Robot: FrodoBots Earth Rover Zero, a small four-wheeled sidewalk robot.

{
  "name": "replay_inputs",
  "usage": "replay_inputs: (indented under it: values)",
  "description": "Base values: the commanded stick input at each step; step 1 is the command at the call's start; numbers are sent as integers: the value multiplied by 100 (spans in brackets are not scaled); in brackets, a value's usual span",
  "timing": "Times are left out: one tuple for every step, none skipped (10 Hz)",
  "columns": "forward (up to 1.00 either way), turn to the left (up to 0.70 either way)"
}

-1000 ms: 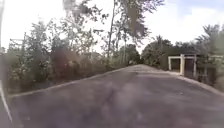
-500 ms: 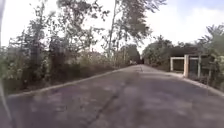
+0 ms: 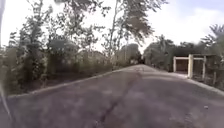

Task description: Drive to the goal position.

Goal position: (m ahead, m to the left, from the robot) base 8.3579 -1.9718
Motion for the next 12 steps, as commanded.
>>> replay_inputs:
  values:
    - [70,0]
    - [70,0]
    - [70,0]
    - [70,0]
    - [70,0]
    - [70,0]
    - [70,0]
    - [70,0]
    - [70,0]
    - [70,0]
    - [70,0]
    - [70,0]
